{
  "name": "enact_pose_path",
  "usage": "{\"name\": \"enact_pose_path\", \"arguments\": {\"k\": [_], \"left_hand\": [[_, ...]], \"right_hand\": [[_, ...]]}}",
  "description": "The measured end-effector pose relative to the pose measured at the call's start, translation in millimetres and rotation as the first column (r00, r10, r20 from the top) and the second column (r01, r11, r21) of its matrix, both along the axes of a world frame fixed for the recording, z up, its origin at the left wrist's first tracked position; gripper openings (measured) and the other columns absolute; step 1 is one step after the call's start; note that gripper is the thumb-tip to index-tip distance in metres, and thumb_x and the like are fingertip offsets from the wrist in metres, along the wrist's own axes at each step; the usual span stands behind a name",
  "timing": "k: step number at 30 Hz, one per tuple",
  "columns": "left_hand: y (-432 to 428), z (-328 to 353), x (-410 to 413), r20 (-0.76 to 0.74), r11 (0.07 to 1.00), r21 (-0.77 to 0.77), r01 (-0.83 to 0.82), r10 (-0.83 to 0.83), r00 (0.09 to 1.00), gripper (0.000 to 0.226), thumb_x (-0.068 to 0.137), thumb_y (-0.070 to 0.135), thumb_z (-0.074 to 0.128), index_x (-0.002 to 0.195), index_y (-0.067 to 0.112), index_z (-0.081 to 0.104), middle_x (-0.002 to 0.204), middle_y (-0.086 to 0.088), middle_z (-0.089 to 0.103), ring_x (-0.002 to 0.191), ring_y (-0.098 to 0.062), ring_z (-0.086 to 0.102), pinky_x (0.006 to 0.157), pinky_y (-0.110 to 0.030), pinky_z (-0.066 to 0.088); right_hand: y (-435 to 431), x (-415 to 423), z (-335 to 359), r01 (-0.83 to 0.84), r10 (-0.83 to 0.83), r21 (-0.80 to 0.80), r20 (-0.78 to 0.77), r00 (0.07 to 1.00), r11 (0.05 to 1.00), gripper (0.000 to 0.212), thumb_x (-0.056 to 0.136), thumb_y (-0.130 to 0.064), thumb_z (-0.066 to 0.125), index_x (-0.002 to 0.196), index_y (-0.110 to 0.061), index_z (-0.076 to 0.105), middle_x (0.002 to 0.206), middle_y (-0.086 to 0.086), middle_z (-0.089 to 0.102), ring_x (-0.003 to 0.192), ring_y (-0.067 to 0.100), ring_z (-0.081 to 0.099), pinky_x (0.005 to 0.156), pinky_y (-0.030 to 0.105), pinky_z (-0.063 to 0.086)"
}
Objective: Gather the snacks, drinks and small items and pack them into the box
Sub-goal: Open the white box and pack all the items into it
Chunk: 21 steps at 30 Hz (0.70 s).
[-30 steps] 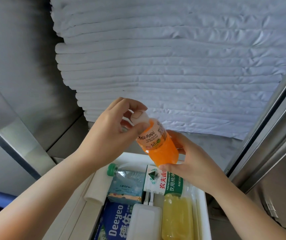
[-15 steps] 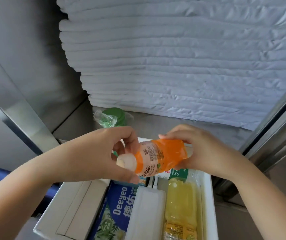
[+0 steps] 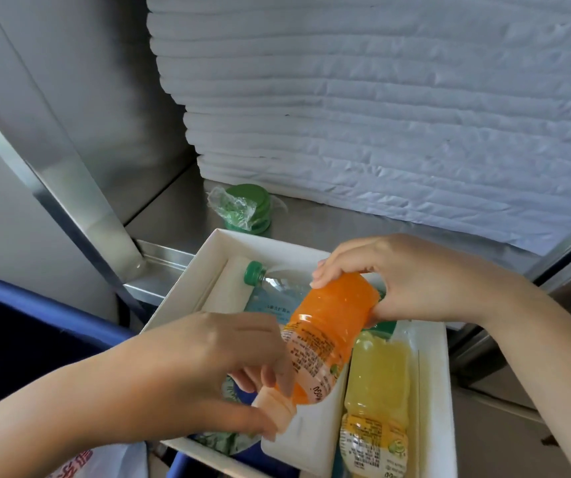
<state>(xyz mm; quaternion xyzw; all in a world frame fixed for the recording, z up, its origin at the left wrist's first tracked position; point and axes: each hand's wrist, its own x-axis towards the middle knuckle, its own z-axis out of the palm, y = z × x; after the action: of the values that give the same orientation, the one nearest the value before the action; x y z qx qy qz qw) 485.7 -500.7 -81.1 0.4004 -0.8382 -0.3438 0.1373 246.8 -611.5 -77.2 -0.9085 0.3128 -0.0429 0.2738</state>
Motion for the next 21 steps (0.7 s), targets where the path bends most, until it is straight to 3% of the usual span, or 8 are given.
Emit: {"name": "enact_pose_path", "arguments": {"k": [2,4,9,11,14,18,21], "left_hand": [[3.7,-0.4,-1.1,0.058,0.986,-0.145,0.082,-0.074,0.996,0.02,0.079,0.042,0.073,0.094,0.037,0.061,0.097,0.02,0.055,0.085,0.004,0.059,0.072,-0.011,0.047],[6.5,-3.9,-3.2,0.084,0.974,-0.176,0.143,-0.13,0.988,0.018,0.081,0.042,0.071,0.094,0.034,0.062,0.095,0.019,0.054,0.083,0.006,0.056,0.071,-0.009,0.045],[11.4,-19.7,-8.6,0.056,0.983,-0.051,0.179,-0.176,0.983,0.012,0.087,0.035,0.068,0.092,0.024,0.066,0.091,0.013,0.059,0.079,0.005,0.057,0.07,-0.008,0.044],[10.3,-24.9,-11.9,0.023,0.988,-0.008,0.152,-0.152,0.988,0.006,0.089,0.026,0.067,0.091,0.021,0.067,0.089,0.011,0.062,0.079,0.001,0.06,0.072,-0.013,0.049],[4.6,-28.8,-11.4,-0.02,0.985,0.148,0.089,-0.087,0.996,0.007,0.087,0.025,0.068,0.094,0.025,0.067,0.094,0.012,0.064,0.084,-0.001,0.063,0.075,-0.016,0.051],[-2.4,-39.2,-4.2,0.202,0.995,0.016,0.097,-0.098,0.975,0.032,0.084,0.04,0.066,0.109,0.046,0.048,0.108,0.027,0.046,0.095,0.004,0.053,0.081,-0.013,0.043],[-0.6,-46.7,-4.2,0.343,0.981,-0.094,0.168,-0.127,0.931,0.053,0.082,0.044,0.066,0.12,0.052,0.03,0.123,0.031,0.027,0.091,0.005,0.045,0.074,-0.01,0.042]], "right_hand": [[2.0,2.7,0.0,-0.026,0.025,-0.011,-0.046,0.999,1.0,0.063,0.065,-0.012,0.081,0.112,-0.048,0.06,0.116,-0.027,0.055,0.109,-0.007,0.051,0.088,0.02,0.046],[5.7,4.7,-2.5,-0.053,0.051,-0.015,-0.097,0.994,0.998,0.066,0.064,-0.011,0.08,0.113,-0.048,0.057,0.117,-0.028,0.053,0.108,-0.004,0.051,0.084,0.027,0.05],[11.1,16.6,-20.2,-0.186,0.174,-0.034,-0.234,0.957,0.982,0.06,0.068,-0.018,0.079,0.118,-0.042,0.055,0.121,-0.023,0.052,0.114,0.0,0.048,0.089,0.028,0.047],[10.9,21.9,-26.3,-0.233,0.205,-0.068,-0.283,0.937,0.97,0.058,0.072,-0.017,0.076,0.12,-0.041,0.055,0.123,-0.021,0.051,0.112,0.0,0.046,0.088,0.021,0.044],[11.3,26.2,-26.7,-0.246,0.22,-0.059,-0.29,0.931,0.967,0.056,0.071,-0.011,0.075,0.117,-0.038,0.057,0.121,-0.019,0.052,0.107,0.002,0.046,0.085,0.021,0.043],[12.1,30.1,-26.1,-0.282,0.256,-0.04,-0.311,0.915,0.959,0.051,0.074,-0.009,0.073,0.116,-0.034,0.059,0.122,-0.015,0.055,0.112,0.005,0.048,0.091,0.03,0.046],[13.7,30.0,-27.3,-0.287,0.262,-0.03,-0.331,0.907,0.957,0.051,0.079,-0.004,0.065,0.121,-0.032,0.057,0.129,-0.012,0.053,0.123,0.007,0.045,0.097,0.032,0.043]]}}
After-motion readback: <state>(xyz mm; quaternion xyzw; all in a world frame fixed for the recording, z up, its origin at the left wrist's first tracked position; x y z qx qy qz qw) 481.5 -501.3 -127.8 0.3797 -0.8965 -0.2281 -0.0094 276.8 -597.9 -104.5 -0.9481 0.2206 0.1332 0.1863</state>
